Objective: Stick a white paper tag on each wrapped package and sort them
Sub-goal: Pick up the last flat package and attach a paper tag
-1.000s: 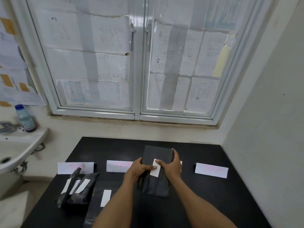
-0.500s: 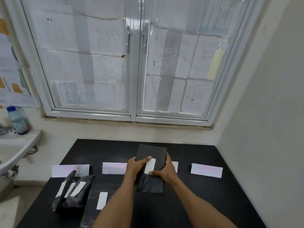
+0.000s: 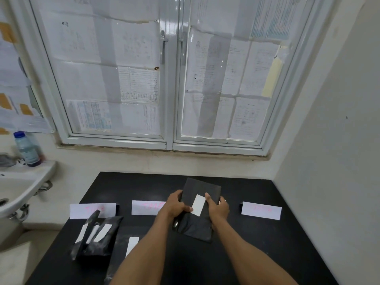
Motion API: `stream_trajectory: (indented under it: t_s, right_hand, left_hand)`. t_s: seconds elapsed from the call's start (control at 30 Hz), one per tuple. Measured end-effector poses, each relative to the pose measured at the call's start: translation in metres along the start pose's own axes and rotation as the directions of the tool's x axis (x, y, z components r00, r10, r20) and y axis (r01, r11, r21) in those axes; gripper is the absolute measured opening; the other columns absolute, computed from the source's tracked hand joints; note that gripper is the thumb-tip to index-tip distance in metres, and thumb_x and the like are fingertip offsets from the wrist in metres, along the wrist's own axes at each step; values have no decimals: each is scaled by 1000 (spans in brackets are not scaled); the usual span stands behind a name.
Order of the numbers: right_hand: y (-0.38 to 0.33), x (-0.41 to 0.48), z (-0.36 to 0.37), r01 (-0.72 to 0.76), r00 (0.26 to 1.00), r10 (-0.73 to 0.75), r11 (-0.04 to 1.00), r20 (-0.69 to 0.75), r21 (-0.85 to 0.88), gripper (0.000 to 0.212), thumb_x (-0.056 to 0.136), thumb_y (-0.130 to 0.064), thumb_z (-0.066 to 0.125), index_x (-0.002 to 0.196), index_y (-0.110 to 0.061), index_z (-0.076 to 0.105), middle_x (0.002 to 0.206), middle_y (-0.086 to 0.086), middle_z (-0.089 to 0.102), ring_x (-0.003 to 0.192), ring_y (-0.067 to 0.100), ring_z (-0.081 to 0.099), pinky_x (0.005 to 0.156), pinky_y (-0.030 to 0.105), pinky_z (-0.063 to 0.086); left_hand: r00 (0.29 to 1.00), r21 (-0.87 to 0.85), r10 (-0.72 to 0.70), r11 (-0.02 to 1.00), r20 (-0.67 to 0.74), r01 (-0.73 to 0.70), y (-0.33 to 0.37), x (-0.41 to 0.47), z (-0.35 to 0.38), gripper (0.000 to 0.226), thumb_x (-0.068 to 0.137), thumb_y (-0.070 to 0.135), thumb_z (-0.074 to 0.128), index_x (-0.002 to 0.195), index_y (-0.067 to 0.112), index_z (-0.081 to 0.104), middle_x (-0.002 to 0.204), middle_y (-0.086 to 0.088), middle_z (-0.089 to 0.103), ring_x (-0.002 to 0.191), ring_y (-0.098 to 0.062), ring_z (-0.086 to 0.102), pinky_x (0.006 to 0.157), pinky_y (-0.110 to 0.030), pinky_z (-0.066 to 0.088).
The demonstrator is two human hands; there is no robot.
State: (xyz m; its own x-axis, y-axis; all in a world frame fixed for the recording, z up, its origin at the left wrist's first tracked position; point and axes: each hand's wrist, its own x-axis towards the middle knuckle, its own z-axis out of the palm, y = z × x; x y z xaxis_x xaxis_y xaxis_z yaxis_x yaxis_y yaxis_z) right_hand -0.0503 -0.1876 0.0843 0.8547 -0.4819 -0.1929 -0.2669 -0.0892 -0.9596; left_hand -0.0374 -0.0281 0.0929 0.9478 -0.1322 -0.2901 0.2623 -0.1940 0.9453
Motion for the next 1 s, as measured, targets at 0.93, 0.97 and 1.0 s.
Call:
stream_trajectory:
  t_s: [0.93,0.97,1.0]
  right_hand:
    - [-24,180,-61,-61,896,196,943,-398,328,81,59,-42,88,127,-12,55,125,8,63,111,26,62,95,41,52]
    - [-22,195,-67,-53,890,195,942,-411,333,83,60,-42,88,129,-12,53,126,8,62,111,26,61,94,40,52]
    - [-22,208,-73,-46,886,190,944,-424,328,86,60,-43,87,131,-13,50,127,8,61,113,26,61,95,40,52]
  left_hand:
    - [965,-231,-110,972,-237,54,60,156,163,137,56,30,92,152,38,-5,155,-11,28,139,-31,35,110,-47,38]
    - [958,-279,-114,960,-264,37,66,169,175,131,60,25,90,152,37,-3,154,-11,29,138,-31,35,110,-47,38]
    - [951,-315,-118,949,-284,24,70,180,187,127,64,22,89,152,38,-1,154,-11,29,138,-31,36,109,-47,39]
